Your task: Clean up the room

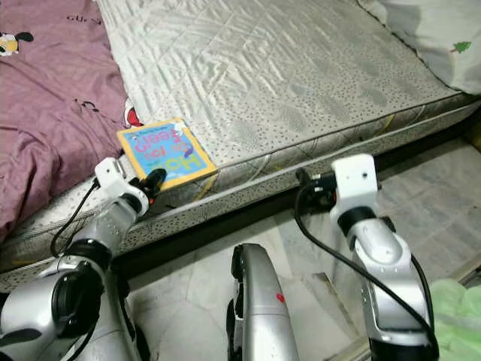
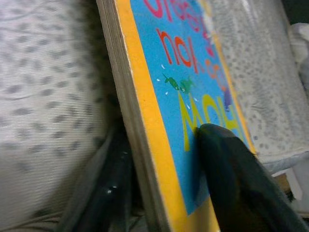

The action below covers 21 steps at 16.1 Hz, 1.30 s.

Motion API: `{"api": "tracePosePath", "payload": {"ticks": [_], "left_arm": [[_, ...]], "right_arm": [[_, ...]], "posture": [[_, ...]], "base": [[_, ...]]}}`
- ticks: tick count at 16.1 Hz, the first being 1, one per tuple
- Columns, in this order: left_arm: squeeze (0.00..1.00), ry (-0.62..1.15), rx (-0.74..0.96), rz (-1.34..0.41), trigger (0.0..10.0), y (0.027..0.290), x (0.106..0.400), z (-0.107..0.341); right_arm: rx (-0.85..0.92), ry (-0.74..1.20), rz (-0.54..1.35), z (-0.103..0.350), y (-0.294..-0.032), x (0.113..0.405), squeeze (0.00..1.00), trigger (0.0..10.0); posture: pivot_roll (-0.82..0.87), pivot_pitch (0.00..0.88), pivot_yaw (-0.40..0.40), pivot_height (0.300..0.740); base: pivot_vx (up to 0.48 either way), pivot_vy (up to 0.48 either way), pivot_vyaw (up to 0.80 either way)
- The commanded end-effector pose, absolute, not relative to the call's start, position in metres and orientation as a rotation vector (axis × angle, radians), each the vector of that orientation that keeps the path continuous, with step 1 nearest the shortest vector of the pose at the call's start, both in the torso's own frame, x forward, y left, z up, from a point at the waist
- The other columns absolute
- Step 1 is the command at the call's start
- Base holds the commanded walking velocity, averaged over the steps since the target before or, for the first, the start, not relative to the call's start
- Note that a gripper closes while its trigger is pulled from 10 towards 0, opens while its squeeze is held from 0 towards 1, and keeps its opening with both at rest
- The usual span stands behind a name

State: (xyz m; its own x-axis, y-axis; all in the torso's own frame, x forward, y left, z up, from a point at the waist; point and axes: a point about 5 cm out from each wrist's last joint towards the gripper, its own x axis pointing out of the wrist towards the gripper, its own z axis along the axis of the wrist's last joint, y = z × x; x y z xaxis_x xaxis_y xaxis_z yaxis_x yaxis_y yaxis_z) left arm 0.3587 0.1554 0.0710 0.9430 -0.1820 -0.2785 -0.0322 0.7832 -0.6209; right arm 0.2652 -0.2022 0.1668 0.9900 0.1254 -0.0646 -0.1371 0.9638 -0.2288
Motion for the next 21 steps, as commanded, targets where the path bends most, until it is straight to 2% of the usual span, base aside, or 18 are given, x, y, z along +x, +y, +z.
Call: {"api": "tracePosePath", "payload": {"ticks": [1,12,19,20,21], "left_arm": [[0.00,0.340,-0.678,-0.102,0.0,0.150,0.360,0.072],[0.00,0.199,-0.552,-0.059,0.0,0.172,0.374,0.100],[0.00,-0.012,-0.418,0.041,0.0,0.207,0.383,0.142],[0.00,-0.065,-0.357,0.068,0.0,0.212,0.383,0.150],[0.00,-0.114,-0.226,0.080,0.0,0.213,0.378,0.156]], "right_arm": [[-0.242,0.055,0.122,0.165,-0.204,0.266,0.00,10.0],[-0.185,-0.022,0.129,0.162,-0.184,0.294,0.00,10.0],[-0.119,-0.090,0.141,0.162,-0.163,0.325,0.00,10.0],[-0.099,-0.101,0.146,0.162,-0.158,0.329,0.00,10.0],[-0.045,-0.108,0.144,0.162,-0.152,0.334,0.00,10.0]], "posture": [[-0.23,0.110,-0.141,0.516],[-0.16,0.002,-0.075,0.516],[-0.04,0.000,-0.044,0.516],[-0.02,0.000,-0.037,0.516],[0.00,0.000,-0.028,0.516]], "base": [[0.000,0.000,0.00],[0.000,0.000,0.00],[0.000,0.000,0.00],[0.000,0.000,0.00],[0.000,0.000,0.00]]}}
